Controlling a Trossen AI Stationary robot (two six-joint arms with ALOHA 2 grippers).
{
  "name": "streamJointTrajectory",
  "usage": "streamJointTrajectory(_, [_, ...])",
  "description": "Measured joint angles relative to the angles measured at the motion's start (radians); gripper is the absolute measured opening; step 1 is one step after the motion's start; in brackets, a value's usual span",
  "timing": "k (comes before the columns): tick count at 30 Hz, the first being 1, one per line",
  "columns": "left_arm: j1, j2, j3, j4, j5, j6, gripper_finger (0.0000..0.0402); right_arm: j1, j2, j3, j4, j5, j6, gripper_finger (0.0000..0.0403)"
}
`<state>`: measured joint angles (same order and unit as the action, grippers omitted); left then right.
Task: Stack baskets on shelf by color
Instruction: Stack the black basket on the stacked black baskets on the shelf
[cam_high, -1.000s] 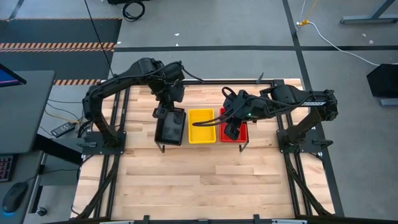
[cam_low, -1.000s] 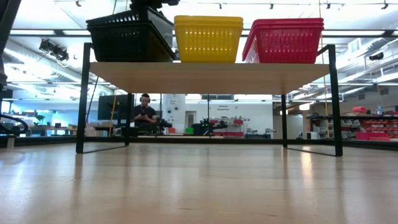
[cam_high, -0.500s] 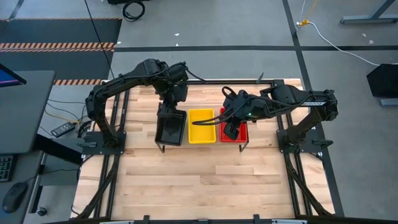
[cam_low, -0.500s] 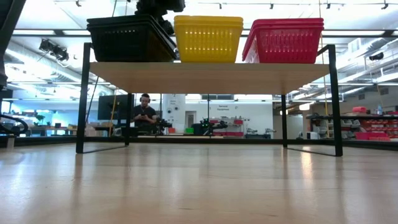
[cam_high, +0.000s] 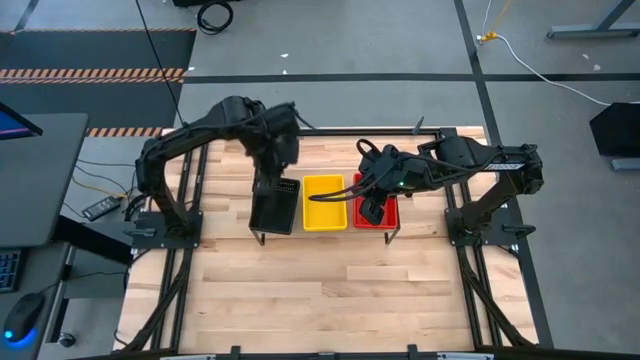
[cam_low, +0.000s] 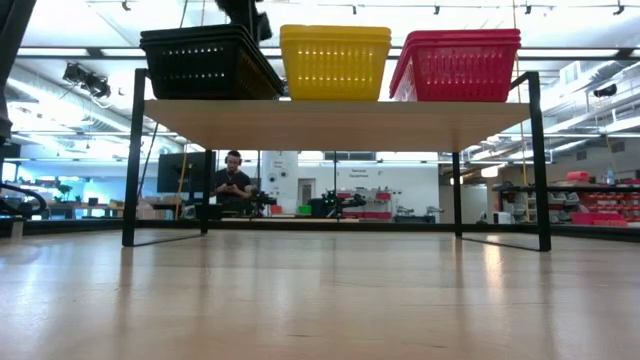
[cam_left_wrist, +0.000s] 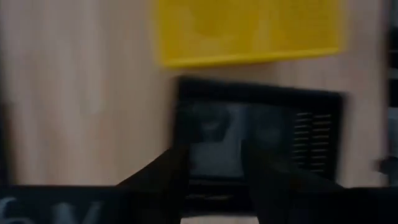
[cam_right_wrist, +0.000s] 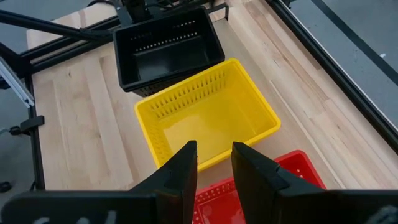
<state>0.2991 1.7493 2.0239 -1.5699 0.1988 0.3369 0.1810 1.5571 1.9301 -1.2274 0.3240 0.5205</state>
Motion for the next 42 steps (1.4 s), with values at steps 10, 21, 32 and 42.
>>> streamJointTrajectory(10, [-0.117,0.051,-0.003,-0.001,-0.018,0.068,0.0130,0.000,0.000,0.000,0.000,-0.001,-0.023,0.0105])
streamJointTrajectory(21, [-0.018,0.121,-0.002,0.000,-0.074,0.036,0.0130,0.006,0.000,0.000,0.000,-0.011,0.002,0.0105])
streamJointTrajectory(32, [0.019,0.122,-0.002,-0.001,-0.074,0.027,0.0130,0.007,0.000,0.000,-0.003,-0.012,-0.001,0.0105])
streamJointTrajectory(42, [-0.040,0.052,-0.001,-0.001,-0.023,-0.035,0.0130,0.006,0.000,0.000,-0.006,-0.011,-0.024,0.0105])
